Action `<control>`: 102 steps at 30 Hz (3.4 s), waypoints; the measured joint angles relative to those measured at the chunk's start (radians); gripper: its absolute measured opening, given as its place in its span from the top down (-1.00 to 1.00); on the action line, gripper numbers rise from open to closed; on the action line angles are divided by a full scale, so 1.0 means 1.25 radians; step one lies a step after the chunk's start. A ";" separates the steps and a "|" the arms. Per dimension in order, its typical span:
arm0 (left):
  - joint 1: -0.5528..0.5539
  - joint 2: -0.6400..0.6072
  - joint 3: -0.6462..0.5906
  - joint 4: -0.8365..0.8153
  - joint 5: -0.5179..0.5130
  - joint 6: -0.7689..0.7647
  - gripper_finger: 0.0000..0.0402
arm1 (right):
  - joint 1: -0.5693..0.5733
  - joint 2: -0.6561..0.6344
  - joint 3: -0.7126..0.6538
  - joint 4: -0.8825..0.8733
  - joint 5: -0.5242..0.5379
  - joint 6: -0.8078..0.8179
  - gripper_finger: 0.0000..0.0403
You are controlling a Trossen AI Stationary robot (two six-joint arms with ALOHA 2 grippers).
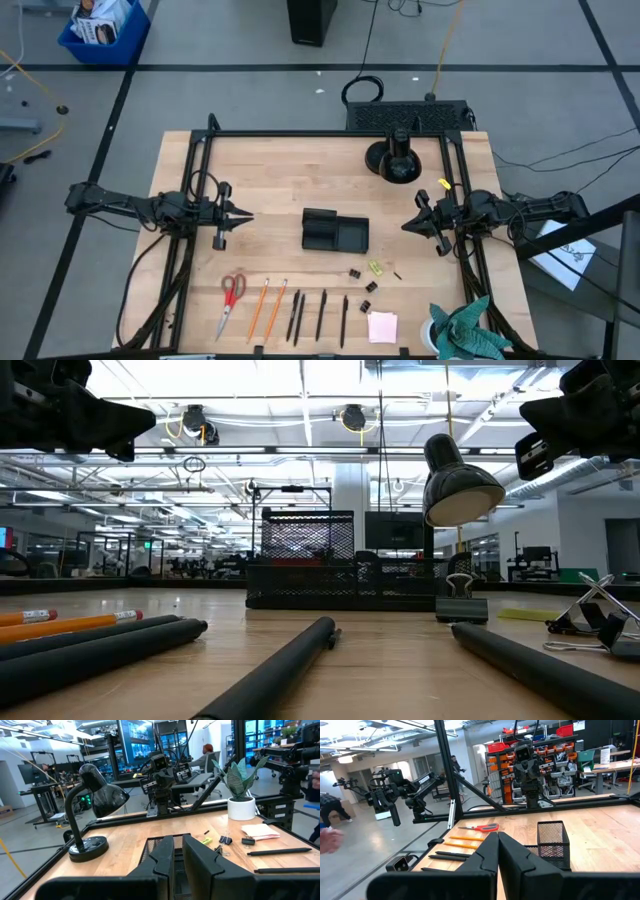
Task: Pick and place office supplies into organizer
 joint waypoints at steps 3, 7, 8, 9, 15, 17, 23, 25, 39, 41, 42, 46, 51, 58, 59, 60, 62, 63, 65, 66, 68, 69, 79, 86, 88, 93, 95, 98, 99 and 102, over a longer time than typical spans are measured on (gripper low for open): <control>0.000 0.000 0.000 0.000 0.000 0.000 0.77 | 0.000 0.000 0.000 0.000 0.000 0.000 1.00; 0.000 0.000 0.000 0.000 0.000 0.000 0.77 | 0.000 0.000 0.000 0.000 0.000 0.000 1.00; 0.000 0.000 0.000 0.000 0.000 0.000 0.77 | 0.000 0.000 0.000 0.000 0.000 0.000 1.00; 0.000 0.000 0.000 0.000 0.000 0.000 0.77 | 0.000 0.000 0.000 0.000 0.000 0.000 1.00; 0.000 0.000 0.000 0.000 0.000 0.000 0.77 | 0.000 0.000 0.000 0.000 0.002 0.000 1.00; 0.000 0.000 0.000 0.000 0.000 0.000 0.77 | -0.002 0.000 0.000 0.000 0.002 0.000 1.00; 0.000 0.000 0.000 0.000 0.000 0.000 0.77 | -0.002 0.000 0.000 0.000 0.001 0.000 1.00; 0.000 0.000 0.000 0.000 0.000 0.000 0.77 | -0.002 0.000 0.000 0.000 0.001 0.000 1.00; 0.000 0.000 0.000 0.029 0.000 -0.110 0.77 | -0.002 0.000 0.000 0.033 0.001 -0.073 1.00; 0.000 0.000 0.000 0.038 0.001 -0.111 0.77 | -0.002 0.000 0.000 0.038 0.001 -0.075 1.00; 0.000 0.000 0.000 0.039 0.001 -0.116 0.77 | -0.002 0.000 0.000 0.037 0.002 -0.077 1.00; 0.000 0.000 0.000 0.048 0.001 -0.127 0.77 | -0.002 0.003 0.000 0.036 0.003 -0.085 1.00; 0.000 0.000 0.000 0.070 -0.002 -0.153 0.77 | -0.002 0.003 0.000 0.036 0.003 -0.085 1.00; -0.055 0.050 0.006 0.038 -0.067 -0.151 0.95 | -0.002 0.003 0.000 0.036 0.001 -0.089 1.00; -0.070 0.066 0.017 0.019 -0.098 -0.161 0.97 | -0.002 0.003 0.000 0.036 0.001 -0.090 1.00; -0.086 0.083 0.031 -0.003 -0.130 -0.177 0.97 | -0.002 0.003 0.000 0.036 0.001 -0.090 1.00; -0.122 0.120 0.062 -0.031 -0.176 -0.202 0.97 | -0.002 0.003 0.000 0.036 0.001 -0.095 1.00; -0.140 0.140 0.078 -0.036 -0.187 -0.208 0.97 | -0.002 0.003 0.000 0.036 0.001 -0.108 1.00; -0.179 0.179 0.111 -0.043 -0.198 -0.211 0.98 | -0.002 0.003 0.000 0.037 0.002 -0.146 1.00; -0.199 0.197 0.129 -0.043 -0.205 -0.212 0.99 | -0.002 0.003 0.000 0.037 0.002 -0.164 1.00; -0.239 0.233 0.163 -0.049 -0.238 -0.214 0.98 | -0.002 0.003 0.000 0.037 0.003 -0.183 1.00; -0.259 0.249 0.178 -0.059 -0.261 -0.221 0.97 | -0.002 0.003 0.000 0.037 0.002 -0.187 1.00; -0.431 0.444 0.261 -0.144 -0.411 -0.468 0.98 | -0.002 0.003 0.000 0.054 0.003 -0.189 1.00; -0.513 0.585 0.333 -0.191 -0.549 -0.735 0.98 | -0.002 0.003 0.000 0.056 0.004 -0.270 1.00; -0.531 0.633 0.365 -0.202 -0.565 -0.774 0.98 | -0.002 0.003 0.000 0.056 0.003 -0.277 1.00; -0.560 0.765 0.487 -0.314 -0.601 -0.888 0.98 | -0.002 0.003 0.000 0.057 0.002 -0.300 1.00; -0.566 0.814 0.550 -0.384 -0.604 -0.947 0.98 | -0.002 0.003 0.000 0.057 0.001 -0.311 1.00; -0.571 0.881 0.648 -0.521 -0.594 -1.073 0.97 | -0.002 0.003 0.000 0.054 0.001 -0.313 1.00; -0.571 0.903 0.680 -0.575 -0.589 -1.126 0.97 | -0.002 0.003 0.000 0.053 0.001 -0.311 1.00; -0.571 0.963 0.766 -0.729 -0.531 -1.296 0.97 | -0.002 0.003 0.000 0.051 0.001 -0.283 1.00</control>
